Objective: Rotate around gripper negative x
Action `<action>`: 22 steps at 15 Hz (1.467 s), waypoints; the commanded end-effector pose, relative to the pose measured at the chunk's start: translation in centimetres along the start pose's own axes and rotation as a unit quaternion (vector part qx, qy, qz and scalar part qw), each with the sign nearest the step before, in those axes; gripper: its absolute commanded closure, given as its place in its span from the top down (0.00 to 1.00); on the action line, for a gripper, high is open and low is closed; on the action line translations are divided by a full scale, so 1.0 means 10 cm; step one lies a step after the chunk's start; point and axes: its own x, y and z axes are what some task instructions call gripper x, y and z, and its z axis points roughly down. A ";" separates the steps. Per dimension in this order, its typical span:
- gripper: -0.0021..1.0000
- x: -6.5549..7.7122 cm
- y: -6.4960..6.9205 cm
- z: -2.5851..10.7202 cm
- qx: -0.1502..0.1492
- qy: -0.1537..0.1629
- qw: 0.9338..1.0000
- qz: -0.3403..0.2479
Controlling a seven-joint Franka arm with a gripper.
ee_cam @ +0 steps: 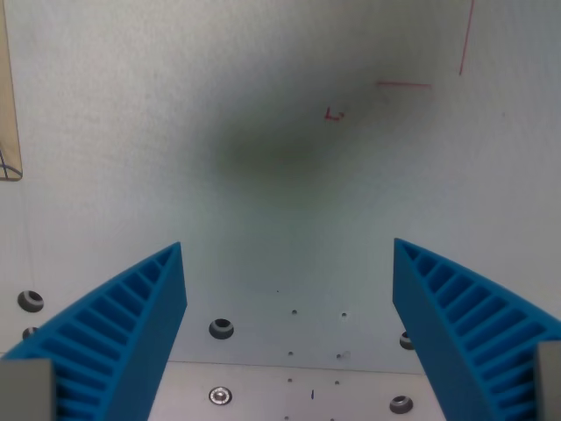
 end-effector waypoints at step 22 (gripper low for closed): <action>1.00 0.00 0.00 -0.01 -0.128 0.001 0.992 0.000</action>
